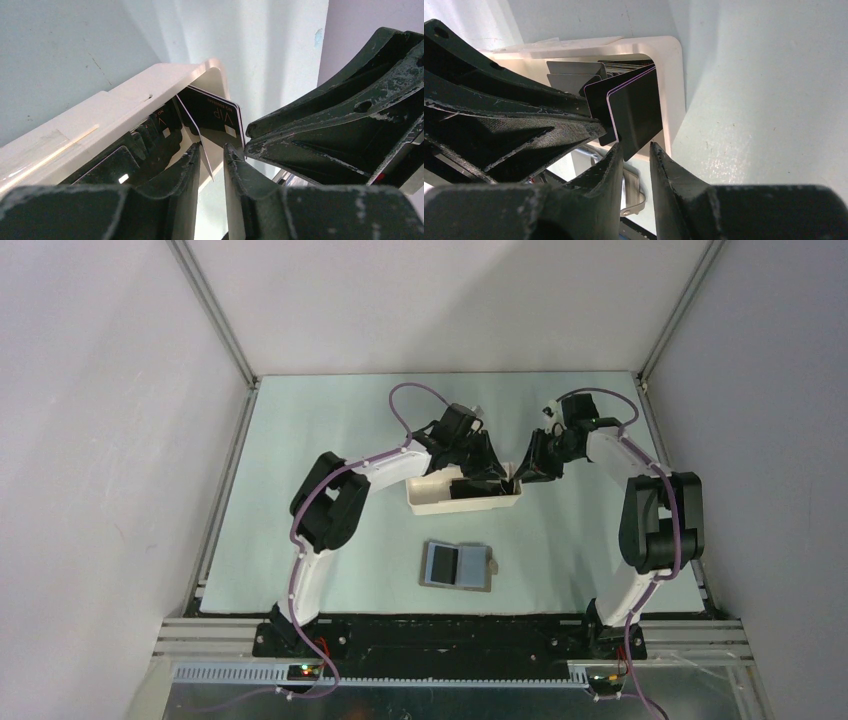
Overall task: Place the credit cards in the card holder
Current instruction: Pick up the credit card from the storage box, then turn over the card holder at the center of the board.
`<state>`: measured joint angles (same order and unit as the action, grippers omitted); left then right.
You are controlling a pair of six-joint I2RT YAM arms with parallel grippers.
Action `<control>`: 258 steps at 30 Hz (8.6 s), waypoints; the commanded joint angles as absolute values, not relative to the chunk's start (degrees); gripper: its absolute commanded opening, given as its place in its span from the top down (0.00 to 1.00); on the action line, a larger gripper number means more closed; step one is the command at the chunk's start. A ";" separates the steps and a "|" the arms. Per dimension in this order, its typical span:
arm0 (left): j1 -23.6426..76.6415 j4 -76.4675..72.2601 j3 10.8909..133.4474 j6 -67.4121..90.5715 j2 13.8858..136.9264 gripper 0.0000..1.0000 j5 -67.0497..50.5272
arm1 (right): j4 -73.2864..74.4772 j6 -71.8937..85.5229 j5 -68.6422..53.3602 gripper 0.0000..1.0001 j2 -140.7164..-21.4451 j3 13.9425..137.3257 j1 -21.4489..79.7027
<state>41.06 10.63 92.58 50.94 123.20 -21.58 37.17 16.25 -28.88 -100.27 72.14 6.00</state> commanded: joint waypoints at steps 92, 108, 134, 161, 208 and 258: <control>40.80 -37.97 35.01 80.93 49.24 1.00 9.60 | -35.43 75.65 -42.58 0.47 -82.50 67.64 32.27; 40.86 -38.06 35.15 81.65 49.95 0.97 8.26 | -32.85 75.85 -44.27 0.90 -86.02 71.33 33.93; 43.33 -3.44 34.79 62.43 69.90 0.30 -15.15 | 39.38 26.68 -44.31 1.00 -66.98 58.57 16.72; 46.98 12.76 43.85 51.73 84.51 0.32 -12.69 | 30.41 25.52 -32.96 1.00 -72.46 43.40 26.74; 51.74 16.99 47.90 53.41 88.79 0.37 -2.86 | 26.28 23.52 -26.09 1.00 -82.09 37.78 30.16; 52.44 17.45 48.60 51.22 93.49 0.37 -3.43 | 26.64 22.84 -29.28 1.00 -81.06 38.46 29.98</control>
<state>52.58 17.28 48.31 52.88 91.15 -3.68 26.13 24.32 -30.85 -80.99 38.37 29.93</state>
